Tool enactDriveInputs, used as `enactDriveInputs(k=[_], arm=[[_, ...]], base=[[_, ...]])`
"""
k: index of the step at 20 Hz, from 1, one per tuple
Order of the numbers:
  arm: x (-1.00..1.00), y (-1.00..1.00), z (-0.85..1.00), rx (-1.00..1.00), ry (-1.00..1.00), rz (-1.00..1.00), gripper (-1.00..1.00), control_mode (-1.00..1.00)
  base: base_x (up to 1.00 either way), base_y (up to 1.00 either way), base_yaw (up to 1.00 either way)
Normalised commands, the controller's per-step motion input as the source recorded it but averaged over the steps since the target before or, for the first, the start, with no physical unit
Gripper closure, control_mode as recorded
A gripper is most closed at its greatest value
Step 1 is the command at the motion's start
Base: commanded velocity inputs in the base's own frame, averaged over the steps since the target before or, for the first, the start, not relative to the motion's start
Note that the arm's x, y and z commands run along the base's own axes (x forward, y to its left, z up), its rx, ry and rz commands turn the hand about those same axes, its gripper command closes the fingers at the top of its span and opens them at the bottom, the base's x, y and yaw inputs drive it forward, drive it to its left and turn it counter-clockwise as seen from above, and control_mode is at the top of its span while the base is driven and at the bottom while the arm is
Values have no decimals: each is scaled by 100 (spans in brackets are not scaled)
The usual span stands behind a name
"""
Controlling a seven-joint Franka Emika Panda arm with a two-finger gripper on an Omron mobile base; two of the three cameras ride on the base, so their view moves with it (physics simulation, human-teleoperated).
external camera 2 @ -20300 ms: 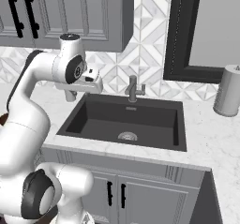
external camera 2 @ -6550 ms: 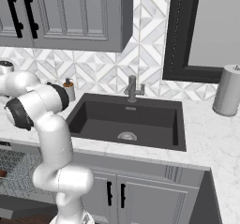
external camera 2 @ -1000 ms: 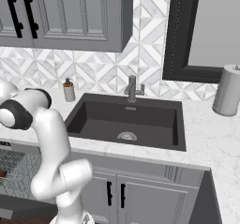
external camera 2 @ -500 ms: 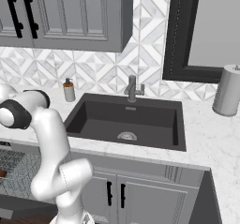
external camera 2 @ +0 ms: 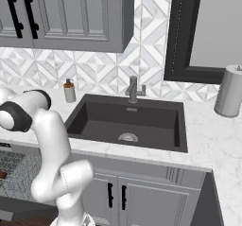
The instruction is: Pick up the cup and bowl from the counter, place them in the dishwasher, and close the dishwasher door.
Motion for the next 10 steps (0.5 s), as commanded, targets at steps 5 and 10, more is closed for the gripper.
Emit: enactDriveInputs(k=[5, 10], arm=[[10, 0, 0, -3, -14, 6, 100, -100], [58, -7, 0, 0, 12, 1, 100, -100]], base=[[0, 0, 0], [0, 0, 0]])
